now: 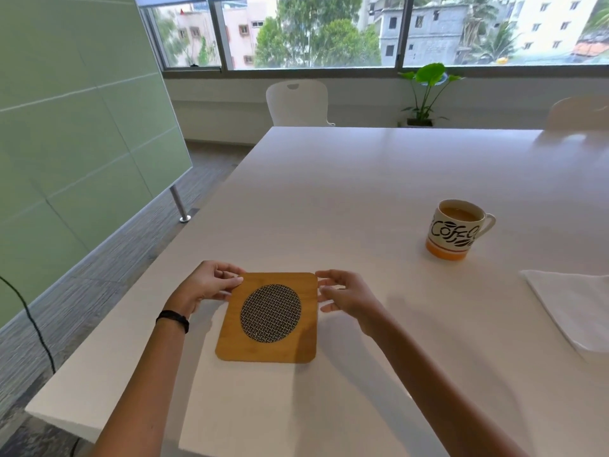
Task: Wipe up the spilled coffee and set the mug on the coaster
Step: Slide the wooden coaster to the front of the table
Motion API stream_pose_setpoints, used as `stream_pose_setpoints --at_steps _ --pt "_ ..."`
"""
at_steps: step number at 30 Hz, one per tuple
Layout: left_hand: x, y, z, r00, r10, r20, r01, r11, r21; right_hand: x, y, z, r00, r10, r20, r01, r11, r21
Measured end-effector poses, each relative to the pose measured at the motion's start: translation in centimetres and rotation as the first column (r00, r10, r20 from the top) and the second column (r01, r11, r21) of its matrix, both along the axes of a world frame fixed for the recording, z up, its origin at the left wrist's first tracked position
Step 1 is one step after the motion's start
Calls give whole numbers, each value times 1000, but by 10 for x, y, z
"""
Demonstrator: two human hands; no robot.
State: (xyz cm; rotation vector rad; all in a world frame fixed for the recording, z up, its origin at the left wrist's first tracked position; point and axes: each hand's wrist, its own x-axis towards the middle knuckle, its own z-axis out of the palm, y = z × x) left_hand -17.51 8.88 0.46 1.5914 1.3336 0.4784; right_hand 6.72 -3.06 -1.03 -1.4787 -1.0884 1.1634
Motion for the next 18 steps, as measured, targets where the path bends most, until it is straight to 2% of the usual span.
stream_pose_setpoints --at_steps 9,18 --pt "68 -13 3 974 -208 89 212 976 -45 62 -37 5 988 -116 102 112 992 51" --pt "121 -35 -14 924 -328 195 347 935 -74 109 -64 -3 967 -198 161 208 977 -46"
